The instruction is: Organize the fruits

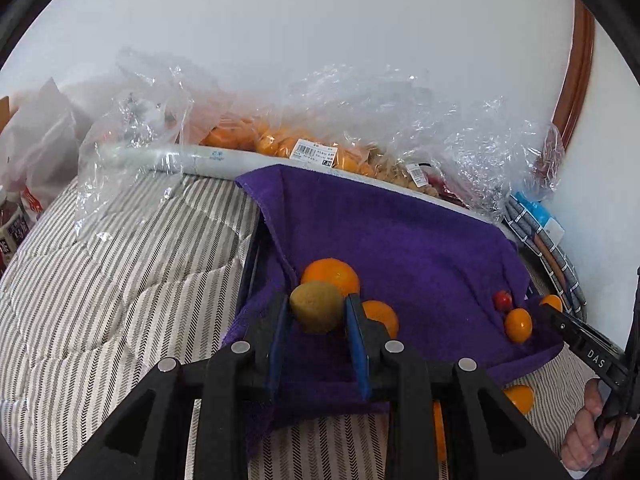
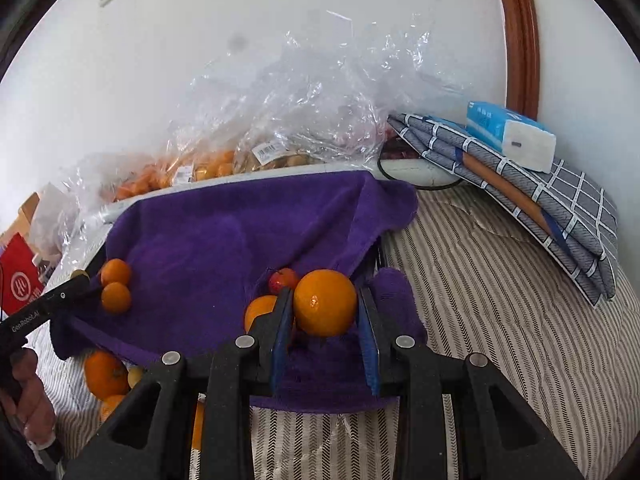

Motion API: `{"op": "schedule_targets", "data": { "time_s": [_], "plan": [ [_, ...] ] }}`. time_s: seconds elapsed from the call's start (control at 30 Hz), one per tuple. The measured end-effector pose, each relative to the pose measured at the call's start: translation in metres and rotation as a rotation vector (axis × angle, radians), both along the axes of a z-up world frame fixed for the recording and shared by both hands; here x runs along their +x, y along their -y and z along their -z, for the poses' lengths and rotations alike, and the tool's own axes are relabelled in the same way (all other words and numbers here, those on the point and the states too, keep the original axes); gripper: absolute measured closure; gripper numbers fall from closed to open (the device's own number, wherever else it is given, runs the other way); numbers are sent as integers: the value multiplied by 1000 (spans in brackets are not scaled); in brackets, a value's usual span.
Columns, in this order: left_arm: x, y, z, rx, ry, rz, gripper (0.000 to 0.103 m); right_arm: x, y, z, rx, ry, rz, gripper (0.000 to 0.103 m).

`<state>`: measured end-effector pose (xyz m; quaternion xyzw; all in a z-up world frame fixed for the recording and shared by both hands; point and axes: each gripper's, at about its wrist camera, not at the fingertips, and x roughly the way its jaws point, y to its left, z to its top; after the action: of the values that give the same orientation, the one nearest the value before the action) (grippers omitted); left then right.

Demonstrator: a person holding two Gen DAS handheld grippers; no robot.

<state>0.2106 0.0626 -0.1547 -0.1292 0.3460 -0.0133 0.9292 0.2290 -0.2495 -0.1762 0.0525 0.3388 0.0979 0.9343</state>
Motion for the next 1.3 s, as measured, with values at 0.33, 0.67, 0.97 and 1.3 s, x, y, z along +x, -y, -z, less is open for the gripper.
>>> {"op": "schedule_targets", "data": {
  "time_s": [0.33,0.67,0.97,1.3],
  "plan": [
    [3,1,3,-24,-16,12,76,3,-2,8,-9,-43,-3,72],
    [4,0,1,-36,-22,22,76,-6,0,0,12,5,-4,48],
    [-1,1,-3,-68,1,59,60,-32,3,-20,36,69,19,48],
    [-11,-15,-14,-167,56,50,56,-73,-32,-8,51,-28,-153,55]
  ]
}}
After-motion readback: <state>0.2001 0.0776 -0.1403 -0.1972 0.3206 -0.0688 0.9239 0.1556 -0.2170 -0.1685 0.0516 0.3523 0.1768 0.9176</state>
